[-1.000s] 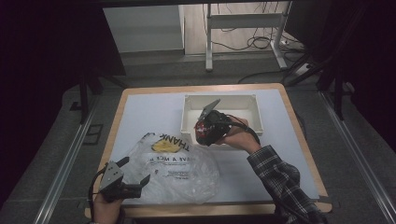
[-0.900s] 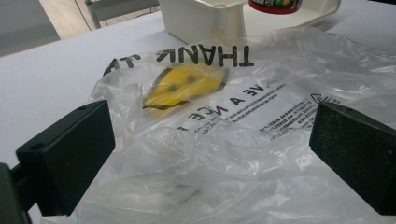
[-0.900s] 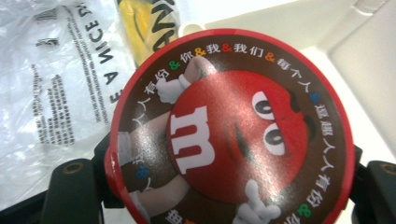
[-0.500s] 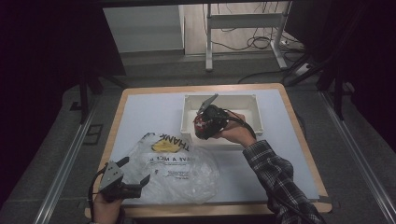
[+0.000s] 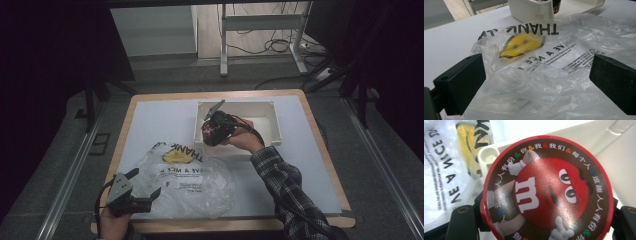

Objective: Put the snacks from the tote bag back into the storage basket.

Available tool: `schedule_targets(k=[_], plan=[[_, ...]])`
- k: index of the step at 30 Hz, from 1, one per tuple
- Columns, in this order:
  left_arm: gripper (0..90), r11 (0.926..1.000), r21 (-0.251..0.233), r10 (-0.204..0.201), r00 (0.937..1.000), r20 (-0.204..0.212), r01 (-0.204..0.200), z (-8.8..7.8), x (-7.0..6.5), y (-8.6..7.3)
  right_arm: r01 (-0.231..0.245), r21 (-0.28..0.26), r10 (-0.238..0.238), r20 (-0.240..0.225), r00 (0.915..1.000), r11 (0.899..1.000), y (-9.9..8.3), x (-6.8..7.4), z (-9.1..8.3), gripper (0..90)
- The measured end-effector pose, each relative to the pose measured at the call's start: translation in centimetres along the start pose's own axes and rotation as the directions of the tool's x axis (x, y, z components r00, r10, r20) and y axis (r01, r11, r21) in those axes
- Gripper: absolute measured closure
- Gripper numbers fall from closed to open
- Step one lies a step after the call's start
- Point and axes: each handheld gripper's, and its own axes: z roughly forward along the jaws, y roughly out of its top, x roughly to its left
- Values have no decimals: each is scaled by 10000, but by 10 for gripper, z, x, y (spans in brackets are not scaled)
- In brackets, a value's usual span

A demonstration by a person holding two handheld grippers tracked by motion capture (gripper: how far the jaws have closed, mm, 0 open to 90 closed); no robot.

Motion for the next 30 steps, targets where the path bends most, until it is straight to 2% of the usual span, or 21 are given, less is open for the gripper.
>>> schedule_targets(k=[7,14,30], plan=[[4,10000,-20,-32,10000,-23,32,0,0,0,-122,50,122,-14,9999,9999,-2,-8,18,257],[4,10000,-53,-82,10000,-26,82,-1,1,0,-187,34,187,-13,9998,9998,-2,-12,27,257],[4,9999,-77,-115,9999,-10,115,-1,1,0,-23,113,24,-16,10000,9999,2,-13,38,257]])
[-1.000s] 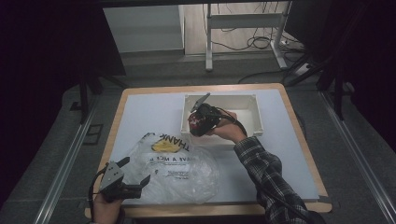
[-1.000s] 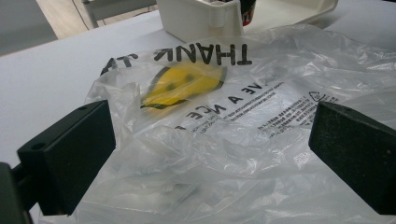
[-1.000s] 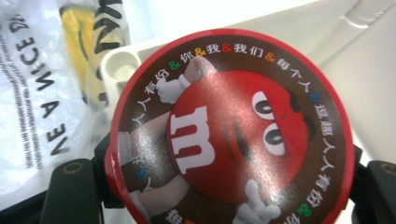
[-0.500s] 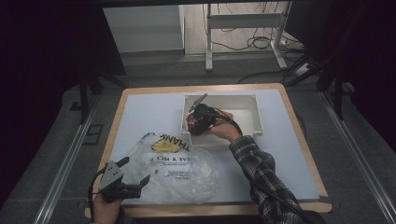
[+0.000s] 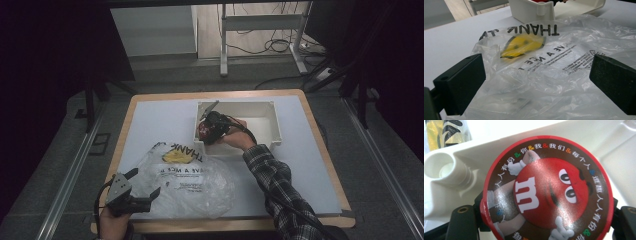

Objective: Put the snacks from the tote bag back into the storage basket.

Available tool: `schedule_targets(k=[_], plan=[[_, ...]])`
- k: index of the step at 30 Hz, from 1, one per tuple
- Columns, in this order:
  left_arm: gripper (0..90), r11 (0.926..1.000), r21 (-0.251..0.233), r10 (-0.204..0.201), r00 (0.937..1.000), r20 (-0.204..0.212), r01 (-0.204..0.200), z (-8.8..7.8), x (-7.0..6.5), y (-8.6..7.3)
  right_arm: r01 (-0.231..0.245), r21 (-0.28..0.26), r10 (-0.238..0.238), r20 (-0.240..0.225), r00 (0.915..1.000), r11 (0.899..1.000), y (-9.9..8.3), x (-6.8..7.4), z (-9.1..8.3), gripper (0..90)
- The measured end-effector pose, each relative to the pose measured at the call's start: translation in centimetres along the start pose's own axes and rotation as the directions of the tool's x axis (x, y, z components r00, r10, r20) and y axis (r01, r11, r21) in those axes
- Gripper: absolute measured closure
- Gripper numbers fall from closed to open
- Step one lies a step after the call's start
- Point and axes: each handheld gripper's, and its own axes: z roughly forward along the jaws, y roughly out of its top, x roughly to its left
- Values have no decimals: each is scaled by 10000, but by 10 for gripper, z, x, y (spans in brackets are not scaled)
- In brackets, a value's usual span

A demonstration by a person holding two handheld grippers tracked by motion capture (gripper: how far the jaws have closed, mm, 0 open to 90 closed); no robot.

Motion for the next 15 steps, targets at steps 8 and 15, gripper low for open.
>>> schedule_targets(k=[8,15], plan=[[4,10000,-12,-5,10000,-3,5,0,0,0,2,47,-2,51,10000,10000,-2,-1,6,257],[4,10000,-14,-5,10000,2,5,0,0,0,76,98,-77,85,9999,9999,-1,-3,9,257]])
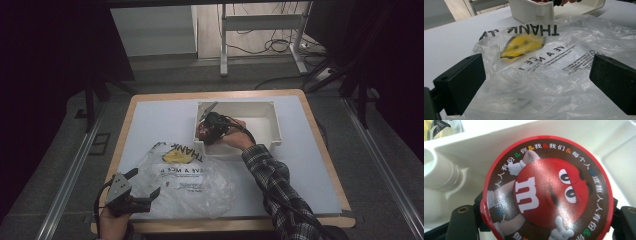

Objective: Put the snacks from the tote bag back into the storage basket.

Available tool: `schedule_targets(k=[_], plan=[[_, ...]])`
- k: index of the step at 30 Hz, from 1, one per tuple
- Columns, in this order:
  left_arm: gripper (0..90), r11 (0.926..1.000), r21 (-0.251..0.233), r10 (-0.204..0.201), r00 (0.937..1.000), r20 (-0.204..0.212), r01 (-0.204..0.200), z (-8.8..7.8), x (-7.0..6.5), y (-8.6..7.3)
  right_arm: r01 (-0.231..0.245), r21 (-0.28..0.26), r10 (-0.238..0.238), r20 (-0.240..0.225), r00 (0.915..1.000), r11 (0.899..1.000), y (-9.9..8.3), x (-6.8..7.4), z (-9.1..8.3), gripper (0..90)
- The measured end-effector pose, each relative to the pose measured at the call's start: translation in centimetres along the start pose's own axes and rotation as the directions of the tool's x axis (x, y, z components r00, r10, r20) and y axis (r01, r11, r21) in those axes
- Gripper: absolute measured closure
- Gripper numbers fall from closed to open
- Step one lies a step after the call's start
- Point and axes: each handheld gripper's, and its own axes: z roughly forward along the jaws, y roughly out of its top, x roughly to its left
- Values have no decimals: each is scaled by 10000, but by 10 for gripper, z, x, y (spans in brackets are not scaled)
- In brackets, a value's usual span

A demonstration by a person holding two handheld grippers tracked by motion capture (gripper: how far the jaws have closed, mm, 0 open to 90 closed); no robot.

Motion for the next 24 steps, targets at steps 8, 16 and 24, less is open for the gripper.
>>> schedule_targets(k=[8,16,24], plan=[[4,10000,0,4,10000,2,-4,0,0,0,81,-58,-82,-36,10000,10000,0,-1,1,257],[4,10000,9,25,10000,0,-25,0,0,0,172,-224,-173,-70,9998,9996,-2,-3,1,257],[4,10000,6,22,10000,2,-23,0,0,0,-136,-392,127,-227,9997,9991,-6,-6,3,248]])
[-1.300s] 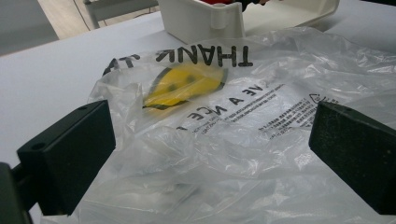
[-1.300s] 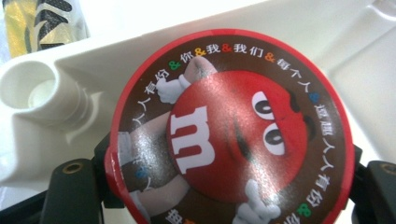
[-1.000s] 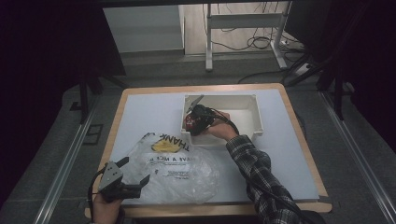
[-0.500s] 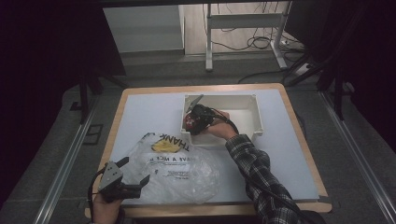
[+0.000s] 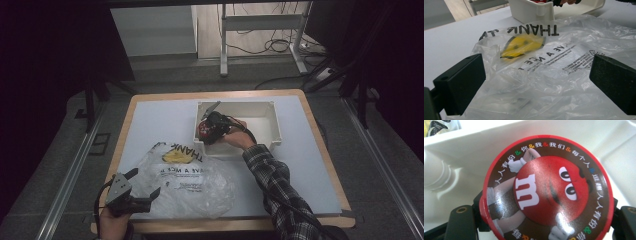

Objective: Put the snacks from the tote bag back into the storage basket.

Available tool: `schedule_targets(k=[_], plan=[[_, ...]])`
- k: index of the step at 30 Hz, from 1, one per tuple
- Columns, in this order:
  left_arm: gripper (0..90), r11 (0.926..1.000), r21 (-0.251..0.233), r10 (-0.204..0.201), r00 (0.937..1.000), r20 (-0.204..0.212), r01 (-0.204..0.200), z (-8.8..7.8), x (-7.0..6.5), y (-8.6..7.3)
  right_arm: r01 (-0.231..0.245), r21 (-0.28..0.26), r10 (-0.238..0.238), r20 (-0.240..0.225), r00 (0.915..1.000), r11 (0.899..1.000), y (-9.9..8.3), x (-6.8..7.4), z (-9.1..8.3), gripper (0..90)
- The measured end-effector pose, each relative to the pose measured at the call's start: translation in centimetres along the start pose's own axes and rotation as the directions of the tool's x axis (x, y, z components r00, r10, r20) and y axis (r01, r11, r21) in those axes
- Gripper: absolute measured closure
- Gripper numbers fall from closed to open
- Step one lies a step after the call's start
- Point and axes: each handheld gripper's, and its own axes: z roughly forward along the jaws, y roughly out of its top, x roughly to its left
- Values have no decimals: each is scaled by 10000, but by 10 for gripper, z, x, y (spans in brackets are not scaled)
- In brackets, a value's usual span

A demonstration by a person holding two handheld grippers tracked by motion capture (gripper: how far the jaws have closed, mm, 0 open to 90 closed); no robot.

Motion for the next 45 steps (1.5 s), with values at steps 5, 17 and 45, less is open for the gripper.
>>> schedule_targets(k=[5,17,45], plan=[[4,10000,-4,-8,10000,1,8,0,0,0,109,-89,-110,-53,9999,9999,0,0,1,182],[4,10000,-21,-21,10000,2,21,0,0,0,251,-136,-249,124,9996,9996,1,2,-5,88],[4,10000,-13,7,10000,-25,-7,0,0,0,218,-680,-199,283,9994,9974,2,10,-30,79]])
